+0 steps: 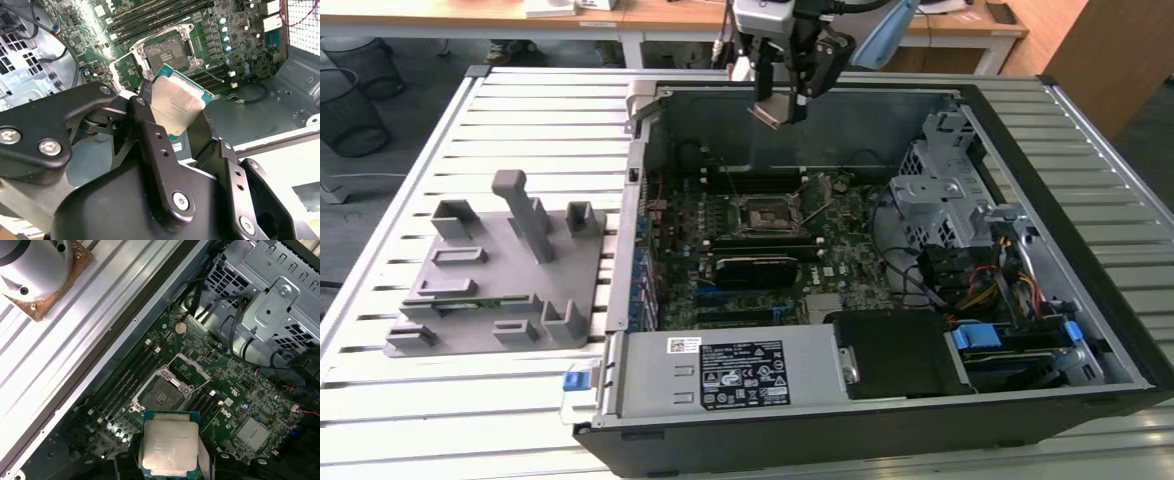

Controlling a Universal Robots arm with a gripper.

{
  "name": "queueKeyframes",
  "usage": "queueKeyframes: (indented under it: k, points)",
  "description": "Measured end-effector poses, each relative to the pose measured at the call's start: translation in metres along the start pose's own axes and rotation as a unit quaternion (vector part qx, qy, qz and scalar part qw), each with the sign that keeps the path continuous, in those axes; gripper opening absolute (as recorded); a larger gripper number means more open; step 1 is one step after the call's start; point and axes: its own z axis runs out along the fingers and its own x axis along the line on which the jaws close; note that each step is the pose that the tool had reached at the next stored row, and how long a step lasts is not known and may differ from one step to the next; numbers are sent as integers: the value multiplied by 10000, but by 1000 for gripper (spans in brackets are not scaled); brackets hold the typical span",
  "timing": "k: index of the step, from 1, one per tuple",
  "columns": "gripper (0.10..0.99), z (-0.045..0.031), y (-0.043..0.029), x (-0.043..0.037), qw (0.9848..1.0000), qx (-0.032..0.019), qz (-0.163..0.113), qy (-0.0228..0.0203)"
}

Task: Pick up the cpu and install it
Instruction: 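Place the cpu into insertion slot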

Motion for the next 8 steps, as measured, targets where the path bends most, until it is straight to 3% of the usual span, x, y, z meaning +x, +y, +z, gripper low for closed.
queueKeyframes:
  k: [8]
  points:
    - [529,3,5,7,9994,9,346,-10]
